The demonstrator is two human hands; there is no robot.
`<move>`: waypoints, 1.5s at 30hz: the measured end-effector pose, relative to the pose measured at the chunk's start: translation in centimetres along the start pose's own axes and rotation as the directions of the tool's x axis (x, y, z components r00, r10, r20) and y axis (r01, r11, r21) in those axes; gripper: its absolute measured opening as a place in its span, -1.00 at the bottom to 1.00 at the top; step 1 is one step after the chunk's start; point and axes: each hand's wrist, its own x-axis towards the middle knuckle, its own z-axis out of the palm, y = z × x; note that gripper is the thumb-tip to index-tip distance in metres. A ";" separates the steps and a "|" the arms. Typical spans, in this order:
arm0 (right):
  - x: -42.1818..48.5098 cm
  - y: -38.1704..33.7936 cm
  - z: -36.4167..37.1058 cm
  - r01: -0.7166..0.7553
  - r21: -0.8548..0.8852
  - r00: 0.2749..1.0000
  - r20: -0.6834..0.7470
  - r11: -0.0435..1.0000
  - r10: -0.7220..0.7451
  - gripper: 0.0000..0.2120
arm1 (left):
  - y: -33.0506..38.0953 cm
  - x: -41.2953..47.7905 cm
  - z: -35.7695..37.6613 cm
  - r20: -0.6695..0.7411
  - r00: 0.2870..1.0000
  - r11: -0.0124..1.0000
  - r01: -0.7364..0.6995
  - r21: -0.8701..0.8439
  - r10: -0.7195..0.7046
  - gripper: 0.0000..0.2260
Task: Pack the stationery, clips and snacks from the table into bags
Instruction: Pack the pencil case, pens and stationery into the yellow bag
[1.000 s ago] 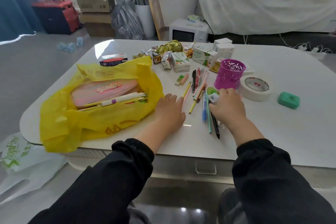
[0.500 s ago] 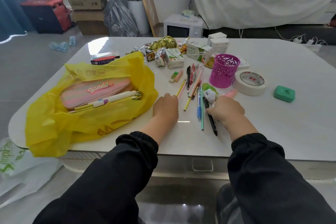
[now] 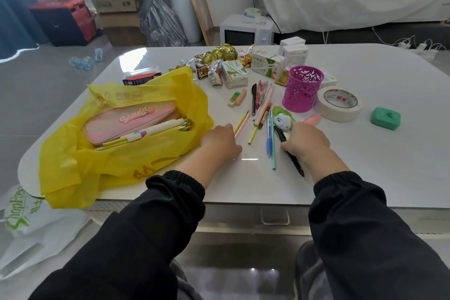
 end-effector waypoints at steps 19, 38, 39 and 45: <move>1.3 -0.8 0.0 -0.141 -0.103 0.964 0.211 0.985 0.160 -0.49 | 1.1 2.4 -1.1 0.163 0.985 0.996 0.044 0.075 -0.056 -0.75; 6.0 1.3 -0.2 -0.186 0.147 0.968 0.196 0.971 0.156 -0.30 | 5.2 6.7 0.0 -0.043 0.988 0.810 0.099 -0.578 -0.151 -0.70; 6.1 1.3 -0.2 -0.200 0.158 0.964 0.206 0.967 0.166 -0.30 | 5.2 6.9 -0.1 -0.054 0.987 0.814 0.095 -0.573 -0.153 -0.67; 5.4 1.2 -0.4 -0.143 0.156 0.977 0.182 0.977 0.113 -0.35 | 5.9 7.3 -0.5 -0.057 0.988 0.832 0.091 -0.547 -0.146 -0.72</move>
